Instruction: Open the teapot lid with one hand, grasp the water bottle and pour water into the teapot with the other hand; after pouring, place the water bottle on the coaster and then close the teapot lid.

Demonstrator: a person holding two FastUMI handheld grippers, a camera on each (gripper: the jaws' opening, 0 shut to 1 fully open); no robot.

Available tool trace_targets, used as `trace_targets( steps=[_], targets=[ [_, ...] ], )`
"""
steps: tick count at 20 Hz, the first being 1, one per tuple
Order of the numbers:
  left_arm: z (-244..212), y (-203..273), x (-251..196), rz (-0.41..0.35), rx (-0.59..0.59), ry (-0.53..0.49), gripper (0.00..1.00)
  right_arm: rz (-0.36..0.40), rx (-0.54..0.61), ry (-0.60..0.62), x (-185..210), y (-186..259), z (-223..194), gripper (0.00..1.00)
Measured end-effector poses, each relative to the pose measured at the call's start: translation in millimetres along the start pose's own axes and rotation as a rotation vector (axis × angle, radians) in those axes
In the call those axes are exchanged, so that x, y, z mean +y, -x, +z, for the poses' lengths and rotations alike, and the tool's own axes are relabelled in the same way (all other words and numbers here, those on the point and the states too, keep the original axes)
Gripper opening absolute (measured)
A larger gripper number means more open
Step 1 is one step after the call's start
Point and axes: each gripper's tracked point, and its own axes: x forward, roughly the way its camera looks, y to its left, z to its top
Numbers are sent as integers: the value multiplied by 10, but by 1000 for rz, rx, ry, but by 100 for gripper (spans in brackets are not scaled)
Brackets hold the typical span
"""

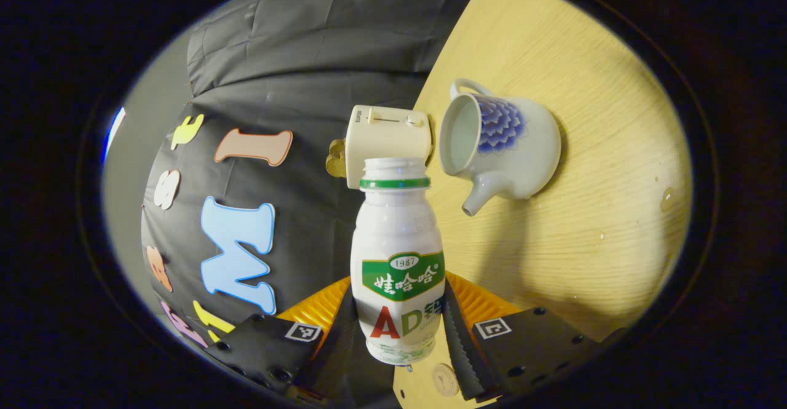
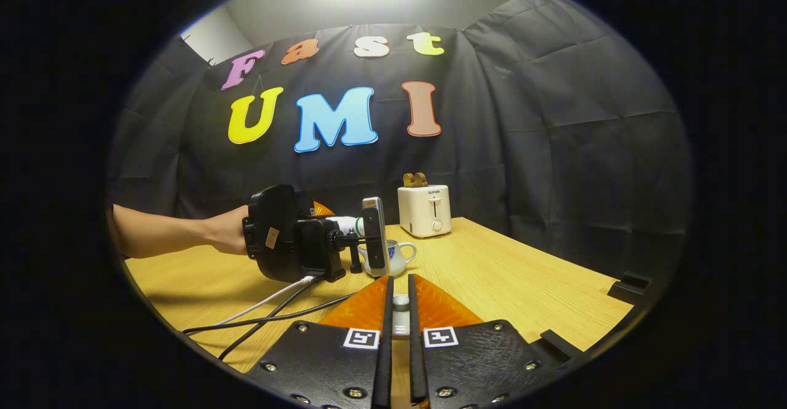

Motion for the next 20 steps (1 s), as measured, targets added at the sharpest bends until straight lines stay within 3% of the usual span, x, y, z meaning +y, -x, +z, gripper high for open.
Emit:
trace_targets(
  steps=[9,10,11,18,20],
  targets=[
    [16,-5,8,0,14,-119,81,-2,-3,-14,-22,40,16,12],
    [32,-1,17,1,14,-126,76,-1,-4,-11,-24,37,21,12],
    [40,13,18,0,14,-131,81,-1,-5,-11,-23,47,25,12],
    [26,-15,-2,-23,20,-165,81,0,4,-26,-39,43,9,12],
    [37,-9,21,-17,19,-185,76,-3,3,-29,-48,53,11,12]
  ],
)
